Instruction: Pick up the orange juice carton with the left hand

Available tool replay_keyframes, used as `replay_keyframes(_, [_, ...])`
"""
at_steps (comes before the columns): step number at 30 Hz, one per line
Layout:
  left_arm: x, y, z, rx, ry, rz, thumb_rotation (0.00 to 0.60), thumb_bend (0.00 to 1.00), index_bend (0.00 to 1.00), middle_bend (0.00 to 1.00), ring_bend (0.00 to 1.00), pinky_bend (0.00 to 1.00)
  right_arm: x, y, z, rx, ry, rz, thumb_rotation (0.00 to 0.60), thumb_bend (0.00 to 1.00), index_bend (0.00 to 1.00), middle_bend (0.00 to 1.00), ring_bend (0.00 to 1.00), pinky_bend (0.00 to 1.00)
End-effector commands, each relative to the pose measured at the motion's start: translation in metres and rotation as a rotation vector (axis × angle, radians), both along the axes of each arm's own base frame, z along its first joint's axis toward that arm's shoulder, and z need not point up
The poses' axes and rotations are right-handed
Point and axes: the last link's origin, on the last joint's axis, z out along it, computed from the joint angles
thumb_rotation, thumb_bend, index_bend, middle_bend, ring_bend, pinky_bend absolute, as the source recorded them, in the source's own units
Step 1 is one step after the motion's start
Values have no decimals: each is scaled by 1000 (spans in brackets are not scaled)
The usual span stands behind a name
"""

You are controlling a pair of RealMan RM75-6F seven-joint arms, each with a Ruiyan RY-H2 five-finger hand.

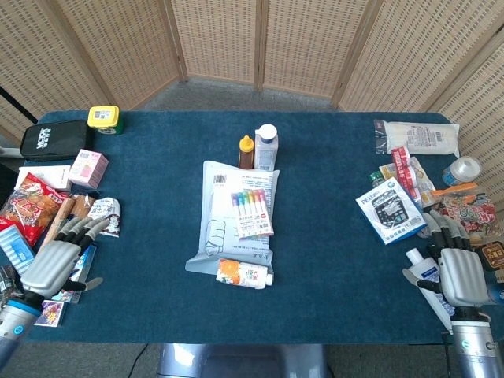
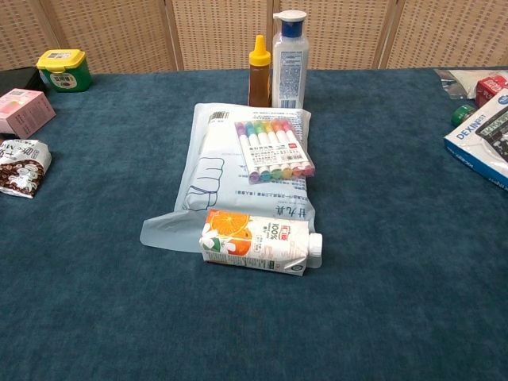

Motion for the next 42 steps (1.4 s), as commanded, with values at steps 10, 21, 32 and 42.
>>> replay_keyframes(10, [52, 23, -42, -199, 28, -152, 600, 203, 84, 144, 268, 145, -5, 7, 9, -25, -8, -17, 600, 2, 0, 0, 0, 0])
replay_keyframes(21, [101, 42, -99, -304, 43, -266, 600, 204, 36, 7, 145, 24, -14, 15, 17, -43, -22, -52, 600, 2, 0, 0, 0, 0])
replay_keyframes(32, [133, 52, -132, -353, 19, -289, 600, 203, 109, 1, 59, 0, -22, 20, 21, -58, -30, -76, 600, 1, 0, 0, 0, 0])
replay_keyframes(42, [157, 55, -161, -415, -31, -272, 600, 205, 107, 12, 72, 0, -28, 21, 23, -66, -40, -82, 600, 2, 0, 0, 0, 0])
